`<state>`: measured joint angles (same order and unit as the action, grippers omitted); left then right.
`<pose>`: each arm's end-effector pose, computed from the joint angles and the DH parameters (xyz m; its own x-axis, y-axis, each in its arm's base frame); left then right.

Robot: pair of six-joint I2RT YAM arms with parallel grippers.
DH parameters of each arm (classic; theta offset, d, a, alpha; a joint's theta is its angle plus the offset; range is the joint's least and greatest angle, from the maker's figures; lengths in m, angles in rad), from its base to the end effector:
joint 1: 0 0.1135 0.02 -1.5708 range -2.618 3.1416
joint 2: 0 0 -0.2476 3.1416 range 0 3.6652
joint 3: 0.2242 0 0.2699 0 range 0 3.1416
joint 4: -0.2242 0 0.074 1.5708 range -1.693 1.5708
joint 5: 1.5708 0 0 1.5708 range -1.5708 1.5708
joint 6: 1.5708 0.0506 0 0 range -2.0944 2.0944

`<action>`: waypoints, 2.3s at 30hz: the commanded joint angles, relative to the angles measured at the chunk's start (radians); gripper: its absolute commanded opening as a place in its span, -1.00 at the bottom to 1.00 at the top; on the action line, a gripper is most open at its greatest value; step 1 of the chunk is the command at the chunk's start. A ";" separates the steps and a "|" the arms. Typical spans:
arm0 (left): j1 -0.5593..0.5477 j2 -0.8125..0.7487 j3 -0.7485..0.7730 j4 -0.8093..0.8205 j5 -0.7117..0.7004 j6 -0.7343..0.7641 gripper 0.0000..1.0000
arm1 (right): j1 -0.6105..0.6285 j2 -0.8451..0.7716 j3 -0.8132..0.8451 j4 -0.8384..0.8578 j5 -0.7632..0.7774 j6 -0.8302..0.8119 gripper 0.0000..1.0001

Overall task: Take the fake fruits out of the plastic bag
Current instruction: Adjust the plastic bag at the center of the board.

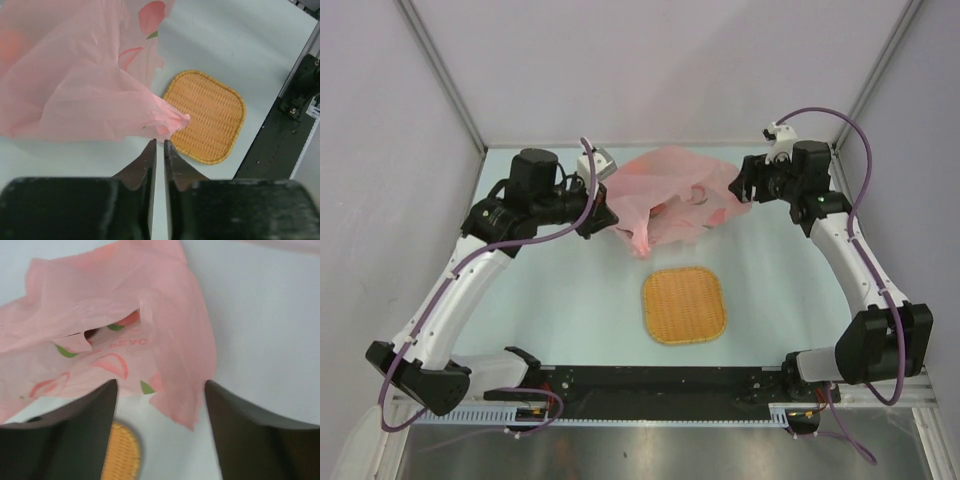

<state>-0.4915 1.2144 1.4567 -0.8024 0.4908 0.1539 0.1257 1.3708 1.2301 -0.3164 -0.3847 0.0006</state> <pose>0.2313 -0.1509 0.4039 -0.3451 0.3381 -0.8756 0.8310 0.5437 -0.1176 0.3431 0.0625 0.3253 -0.4381 -0.0548 -0.8972 -0.4500 0.8774 0.1662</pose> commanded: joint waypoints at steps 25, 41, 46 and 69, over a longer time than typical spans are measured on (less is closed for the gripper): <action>-0.055 0.125 -0.246 0.281 0.217 -0.201 0.97 | 0.276 -0.024 -0.086 0.022 -0.141 -0.010 -0.06; -0.087 0.271 -0.097 0.244 -0.084 -0.268 -1.00 | 0.299 0.013 -0.121 0.118 -0.089 0.002 -0.04; -0.076 0.085 -0.196 0.203 0.132 -0.202 -1.00 | 0.371 0.076 -0.119 0.203 -0.039 -0.043 -0.09; 0.099 -0.068 -0.424 0.201 0.040 -0.146 -1.00 | 0.497 0.191 -0.001 0.115 -0.188 -0.220 -0.42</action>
<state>-0.4004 1.1782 1.0245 -0.6533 0.4980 0.0257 0.5682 1.5642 1.1870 -0.2363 -0.5877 -0.1680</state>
